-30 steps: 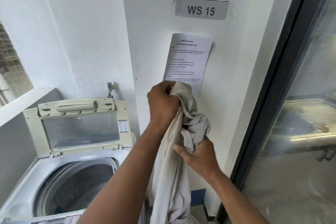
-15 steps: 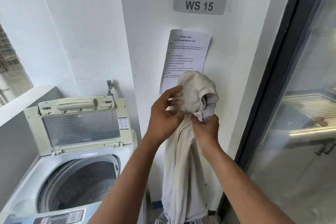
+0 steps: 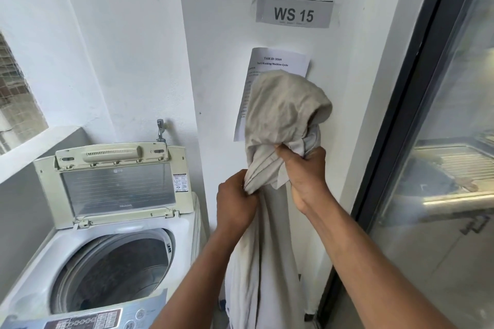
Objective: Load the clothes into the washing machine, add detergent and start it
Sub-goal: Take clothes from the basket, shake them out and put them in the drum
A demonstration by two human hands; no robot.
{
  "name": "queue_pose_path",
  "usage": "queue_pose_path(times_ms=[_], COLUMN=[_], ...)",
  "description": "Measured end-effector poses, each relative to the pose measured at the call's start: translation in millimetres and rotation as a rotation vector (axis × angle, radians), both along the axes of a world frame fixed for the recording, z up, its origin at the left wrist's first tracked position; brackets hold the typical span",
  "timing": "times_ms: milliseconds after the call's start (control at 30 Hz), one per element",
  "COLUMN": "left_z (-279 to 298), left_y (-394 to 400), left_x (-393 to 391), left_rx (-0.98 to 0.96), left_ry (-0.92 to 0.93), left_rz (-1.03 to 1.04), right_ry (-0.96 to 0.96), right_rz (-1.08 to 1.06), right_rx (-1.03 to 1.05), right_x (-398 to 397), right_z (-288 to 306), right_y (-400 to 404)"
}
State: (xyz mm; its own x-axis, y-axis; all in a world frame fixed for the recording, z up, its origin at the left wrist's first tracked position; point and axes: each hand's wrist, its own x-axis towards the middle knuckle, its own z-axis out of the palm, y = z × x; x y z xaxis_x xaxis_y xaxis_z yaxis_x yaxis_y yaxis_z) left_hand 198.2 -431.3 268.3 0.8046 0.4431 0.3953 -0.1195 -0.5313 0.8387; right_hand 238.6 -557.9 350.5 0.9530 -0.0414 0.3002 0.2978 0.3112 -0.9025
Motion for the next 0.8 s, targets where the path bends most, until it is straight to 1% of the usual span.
queue_pose_path(times_ms=[100, 167, 233, 300, 367, 433, 467, 500, 567, 600, 633, 700, 767, 800], left_z=[15.8, 26.5, 39.3, 52.9, 65.0, 72.5, 74.7, 76.5, 79.0, 79.9, 80.8, 83.1, 84.1, 85.4], left_y=[0.6, 4.5, 7.9, 7.1, 3.1, -2.2, -4.9, -7.2, -10.4, -11.4, -12.1, -14.9, -20.3, -24.1], left_x=[-2.8, -3.5, -2.2, 0.5, 4.0, 6.1, 5.9, 5.9, 5.7, 7.2, 9.4, 13.7, 17.0, 17.0], left_rx=[-0.006, -0.070, -0.149, -0.181, -0.191, -0.191, -0.189, -0.189, -0.194, -0.195, -0.186, -0.135, -0.079, -0.047], left_ry=[-0.056, -0.102, -0.146, -0.179, -0.201, -0.234, -0.256, -0.276, -0.300, -0.304, -0.304, -0.282, -0.253, -0.243], left_rz=[0.019, 0.055, 0.071, 0.058, 0.024, -0.014, -0.027, -0.038, -0.051, -0.056, -0.061, -0.064, -0.084, -0.105], right_ry=[0.118, 0.280, 0.455, 0.583, 0.660, 0.673, 0.650, 0.611, 0.482, 0.388, 0.278, 0.075, -0.059, -0.089], right_rz=[-0.026, 0.006, 0.060, 0.101, 0.125, 0.114, 0.066, -0.013, -0.154, -0.167, -0.148, -0.064, 0.002, 0.023], right_rx=[0.124, 0.190, 0.176, 0.157, 0.193, 0.247, 0.221, 0.127, -0.274, -0.473, -0.617, -0.756, -0.794, -0.790], right_x=[-1.7, -1.5, -1.1, -2.4, -5.9, -5.7, -5.5, -4.9, -6.6, -7.7, -7.0, -10.1, -15.1, -18.7], right_z=[-7.5, -18.2, -37.6, -59.4, -74.4, -82.9, -85.2, -87.1, -87.2, -85.4, -85.6, -83.0, -81.9, -80.5], right_y=[-4.7, -10.7, -16.8, -17.9, -15.3, -11.5, -10.0, -9.0, -9.8, -10.6, -10.4, -7.8, -4.1, -2.2])
